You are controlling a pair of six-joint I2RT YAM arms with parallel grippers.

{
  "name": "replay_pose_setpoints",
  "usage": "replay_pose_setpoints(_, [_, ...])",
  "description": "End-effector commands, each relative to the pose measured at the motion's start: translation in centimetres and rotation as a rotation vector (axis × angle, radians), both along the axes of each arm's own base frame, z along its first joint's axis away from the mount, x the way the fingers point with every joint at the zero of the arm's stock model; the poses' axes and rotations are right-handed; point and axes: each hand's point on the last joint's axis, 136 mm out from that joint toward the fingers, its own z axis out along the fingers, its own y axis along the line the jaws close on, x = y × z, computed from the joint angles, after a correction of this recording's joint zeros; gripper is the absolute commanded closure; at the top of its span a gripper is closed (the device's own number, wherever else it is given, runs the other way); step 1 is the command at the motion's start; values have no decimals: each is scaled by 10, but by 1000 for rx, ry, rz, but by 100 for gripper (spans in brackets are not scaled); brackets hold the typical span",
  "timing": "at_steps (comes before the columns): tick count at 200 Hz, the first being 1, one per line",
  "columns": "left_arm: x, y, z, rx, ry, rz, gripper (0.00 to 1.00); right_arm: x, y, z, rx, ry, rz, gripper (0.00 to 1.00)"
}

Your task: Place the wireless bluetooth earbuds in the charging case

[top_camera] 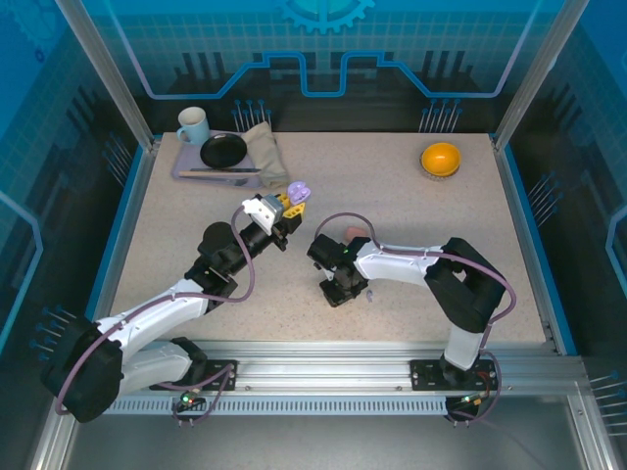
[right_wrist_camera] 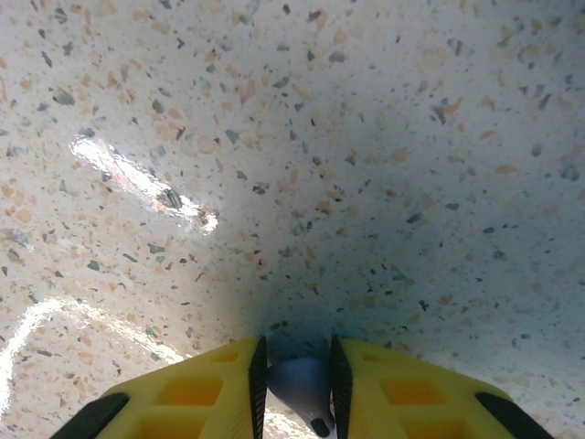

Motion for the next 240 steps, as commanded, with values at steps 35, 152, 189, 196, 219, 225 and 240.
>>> replay_pose_setpoints(35, [-5,-3,25,-38,-48,-23,100,-11,-9,3,-29,10,16,76])
replay_pose_setpoints(152, [-7,1,24,-36,-56,-9,100,9,-15,36,23,-75,-52,78])
replay_pose_setpoints(189, [-7,0,26,-35,-59,-13,100,29,-22,68,85,-137,-108,78])
replay_pose_setpoints(196, [-7,0,26,-34,-59,-14,100,33,-24,76,99,-151,-118,78])
replay_pose_setpoints(219, [-9,-2,25,-32,-54,-28,100,48,-30,109,160,-215,-156,78])
replay_pose_setpoints(225, [-9,-2,25,-31,-54,-32,100,53,-33,117,174,-232,-171,78])
replay_pose_setpoints(240, [-11,-4,24,-26,-53,-46,100,65,-39,142,217,-287,-198,77])
